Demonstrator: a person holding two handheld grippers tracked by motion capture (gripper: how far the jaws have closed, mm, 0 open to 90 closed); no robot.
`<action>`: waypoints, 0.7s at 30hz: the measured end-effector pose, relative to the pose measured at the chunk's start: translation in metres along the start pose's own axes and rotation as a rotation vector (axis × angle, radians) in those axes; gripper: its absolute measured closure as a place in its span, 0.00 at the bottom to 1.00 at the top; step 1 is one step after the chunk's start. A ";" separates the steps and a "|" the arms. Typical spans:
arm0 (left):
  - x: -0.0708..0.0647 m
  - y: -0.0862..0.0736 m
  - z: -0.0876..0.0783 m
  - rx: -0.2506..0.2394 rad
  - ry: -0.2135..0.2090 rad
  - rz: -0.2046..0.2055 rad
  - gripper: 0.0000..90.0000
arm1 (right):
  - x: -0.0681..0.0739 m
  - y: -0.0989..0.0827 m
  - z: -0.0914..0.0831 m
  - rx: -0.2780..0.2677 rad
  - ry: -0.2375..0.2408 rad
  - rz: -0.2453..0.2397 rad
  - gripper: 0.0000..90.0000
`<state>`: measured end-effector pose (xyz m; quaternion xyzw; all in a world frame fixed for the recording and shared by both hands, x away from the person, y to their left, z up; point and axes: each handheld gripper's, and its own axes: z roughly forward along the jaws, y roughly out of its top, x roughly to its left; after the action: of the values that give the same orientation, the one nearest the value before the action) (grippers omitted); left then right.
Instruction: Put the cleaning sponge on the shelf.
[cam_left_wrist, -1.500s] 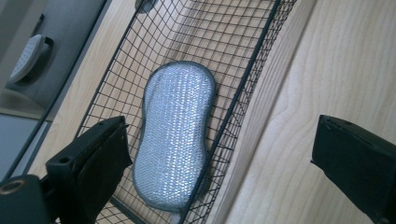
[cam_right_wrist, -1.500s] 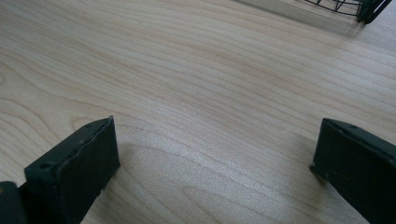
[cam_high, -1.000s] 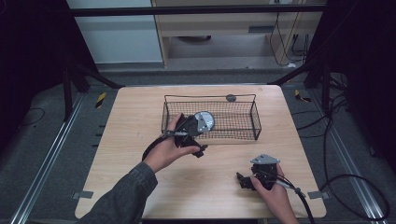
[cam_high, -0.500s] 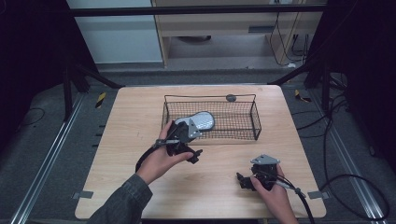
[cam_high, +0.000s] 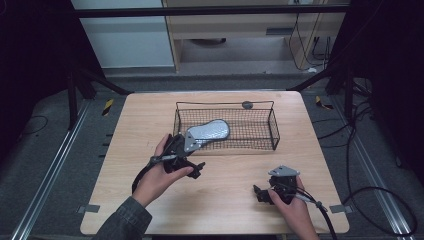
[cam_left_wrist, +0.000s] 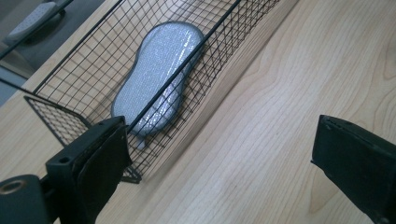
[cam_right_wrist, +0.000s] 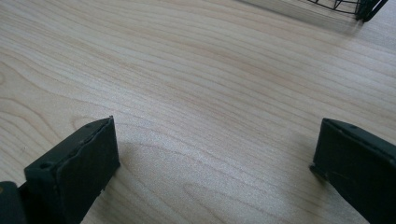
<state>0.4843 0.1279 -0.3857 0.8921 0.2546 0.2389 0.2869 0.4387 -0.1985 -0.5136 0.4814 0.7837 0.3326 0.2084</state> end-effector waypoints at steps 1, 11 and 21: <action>0.001 -0.003 0.000 -0.001 0.005 -0.006 0.04 | 0.000 0.000 0.000 0.000 0.000 0.000 0.00; 0.016 -0.029 -0.003 0.016 0.029 -0.073 0.04 | 0.000 0.000 0.000 0.000 0.000 0.000 0.00; 0.039 -0.068 0.000 0.068 0.054 -0.153 0.04 | 0.000 0.000 0.000 0.000 0.000 0.000 0.00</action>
<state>0.4922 0.1990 -0.4175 0.8725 0.3378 0.2313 0.2668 0.4387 -0.1985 -0.5137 0.4815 0.7836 0.3328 0.2083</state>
